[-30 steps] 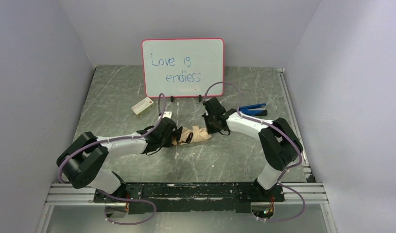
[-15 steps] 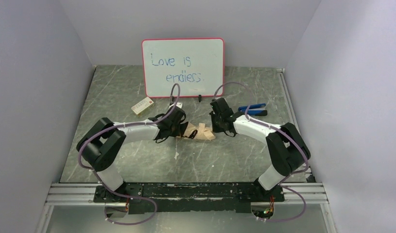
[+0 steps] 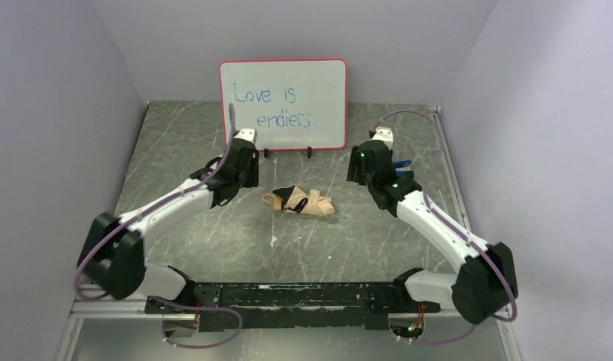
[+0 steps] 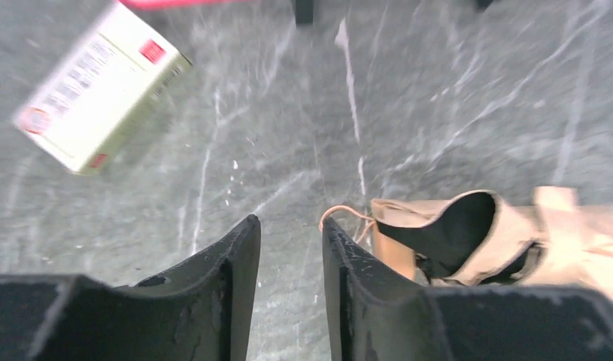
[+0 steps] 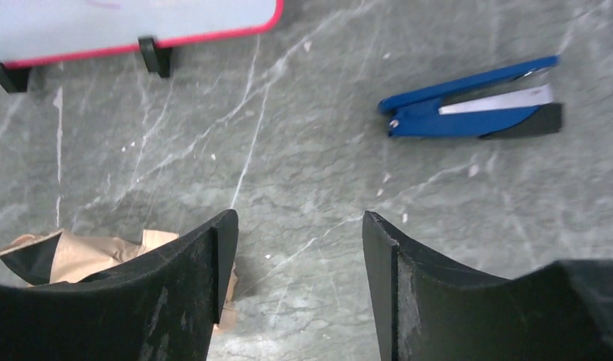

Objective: Put away the umbrella

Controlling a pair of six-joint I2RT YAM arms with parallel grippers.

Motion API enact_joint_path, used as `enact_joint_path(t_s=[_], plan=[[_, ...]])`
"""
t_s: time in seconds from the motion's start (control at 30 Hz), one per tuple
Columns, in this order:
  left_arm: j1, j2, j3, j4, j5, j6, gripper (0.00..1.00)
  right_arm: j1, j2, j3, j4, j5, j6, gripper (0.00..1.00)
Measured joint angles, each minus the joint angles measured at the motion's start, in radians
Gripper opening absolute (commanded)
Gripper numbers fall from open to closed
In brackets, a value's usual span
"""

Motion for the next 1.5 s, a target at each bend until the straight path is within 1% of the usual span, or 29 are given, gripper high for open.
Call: enact_joint_path(t_s=[0.07,0.1,0.13,0.17,0.2,0.23,0.27,0.3,0.37,0.6,0.73,0.97,1.13,1.5], plan=[[0.001,-0.108,0.003,-0.016,-0.022,0.027,0.49,-0.001,-0.061,-0.006,-0.005,0.029,-0.013,0.77],[0.002,-0.157,0.006,-0.02,-0.03,0.039,0.51,-0.002,-0.088,-0.006,-0.011,0.04,-0.019,0.9],[0.002,-0.199,0.007,-0.023,-0.034,0.051,0.54,-0.003,-0.109,-0.006,-0.018,0.047,-0.024,0.99],[0.002,-0.248,0.007,-0.028,-0.039,0.064,0.57,-0.004,-0.134,-0.006,-0.028,0.053,-0.029,1.0],[0.001,-0.288,0.008,-0.036,-0.039,0.076,0.63,-0.005,-0.156,-0.004,-0.041,0.056,-0.035,1.0],[0.002,-0.329,0.008,-0.045,-0.039,0.087,0.73,-0.005,-0.172,-0.002,-0.048,0.055,-0.042,1.0],[0.002,-0.373,0.007,-0.056,-0.039,0.101,0.79,-0.005,-0.192,0.0,-0.057,0.052,-0.047,1.0],[0.002,-0.412,0.006,-0.066,-0.039,0.112,0.83,-0.005,-0.212,0.0,-0.068,0.047,-0.05,1.0],[0.002,-0.495,-0.009,-0.081,-0.036,0.123,0.96,-0.005,-0.257,0.0,-0.088,0.032,-0.056,1.0],[0.002,-0.777,-0.138,-0.137,-0.011,0.139,0.97,-0.005,-0.449,-0.021,-0.104,-0.01,-0.058,1.0],[0.002,-0.856,-0.179,-0.172,-0.017,0.138,0.97,-0.005,-0.526,-0.051,-0.106,-0.021,-0.053,1.0],[0.002,-0.893,-0.18,-0.2,-0.114,0.123,0.97,-0.005,-0.566,-0.056,-0.142,0.015,-0.03,1.0],[0.002,-0.889,-0.18,-0.207,-0.151,0.112,0.97,-0.005,-0.605,-0.056,-0.144,0.035,-0.031,1.0],[0.002,-0.871,-0.181,-0.212,-0.198,0.1,0.97,-0.005,-0.563,-0.051,-0.14,0.044,-0.023,1.0]])
